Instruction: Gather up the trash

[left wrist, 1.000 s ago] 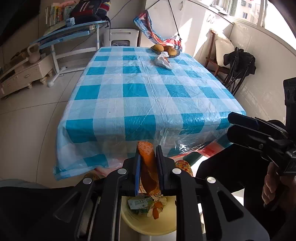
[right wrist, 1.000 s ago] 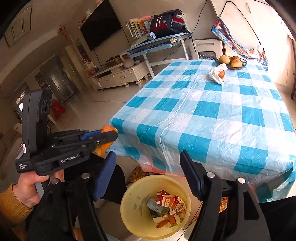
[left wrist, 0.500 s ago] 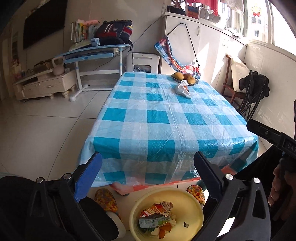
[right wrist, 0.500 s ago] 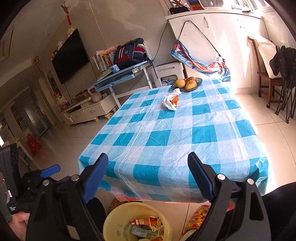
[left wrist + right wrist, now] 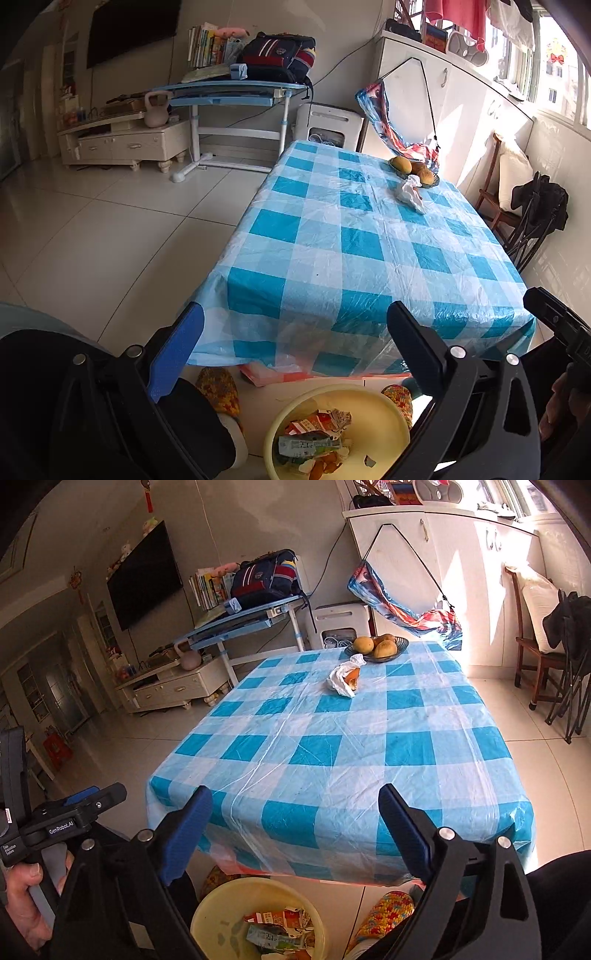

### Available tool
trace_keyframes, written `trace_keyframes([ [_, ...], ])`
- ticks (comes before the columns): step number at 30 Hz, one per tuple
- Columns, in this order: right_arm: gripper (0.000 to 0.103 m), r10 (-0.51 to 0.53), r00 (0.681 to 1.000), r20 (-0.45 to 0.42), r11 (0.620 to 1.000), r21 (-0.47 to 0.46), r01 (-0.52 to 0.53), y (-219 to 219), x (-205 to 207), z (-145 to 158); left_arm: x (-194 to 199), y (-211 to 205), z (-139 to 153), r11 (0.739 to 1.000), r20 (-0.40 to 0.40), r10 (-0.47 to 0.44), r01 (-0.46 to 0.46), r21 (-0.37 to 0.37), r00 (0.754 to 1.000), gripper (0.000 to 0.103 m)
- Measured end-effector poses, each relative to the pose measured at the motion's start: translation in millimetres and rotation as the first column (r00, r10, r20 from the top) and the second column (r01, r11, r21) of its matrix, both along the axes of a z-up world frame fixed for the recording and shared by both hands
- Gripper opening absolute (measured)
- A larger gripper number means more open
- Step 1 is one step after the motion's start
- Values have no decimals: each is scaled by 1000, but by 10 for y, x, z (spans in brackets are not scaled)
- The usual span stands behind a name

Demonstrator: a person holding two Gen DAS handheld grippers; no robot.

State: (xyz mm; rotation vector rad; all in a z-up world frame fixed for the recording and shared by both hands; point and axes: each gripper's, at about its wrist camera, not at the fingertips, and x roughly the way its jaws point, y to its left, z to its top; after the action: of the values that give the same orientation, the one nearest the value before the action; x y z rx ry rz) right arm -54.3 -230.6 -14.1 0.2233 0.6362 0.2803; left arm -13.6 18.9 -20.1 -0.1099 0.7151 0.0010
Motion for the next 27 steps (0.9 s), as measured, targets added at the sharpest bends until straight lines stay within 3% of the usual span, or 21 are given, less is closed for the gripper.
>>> trace_keyframes([
  [12,88,-5,1000,2,1000,6,5,-12,-2,-4,0,-15,11,999,19,12,-13,52,1000,96],
  [20,88,-12,1000,2,1000,12,12,-41,14,-21,21,-143,18,974,30,49,-55,218,998,96],
  [27,88,-11,1000,2,1000,11,11,-43,14,-20,2,-192,26,972,31,17,-24,234,999,96],
])
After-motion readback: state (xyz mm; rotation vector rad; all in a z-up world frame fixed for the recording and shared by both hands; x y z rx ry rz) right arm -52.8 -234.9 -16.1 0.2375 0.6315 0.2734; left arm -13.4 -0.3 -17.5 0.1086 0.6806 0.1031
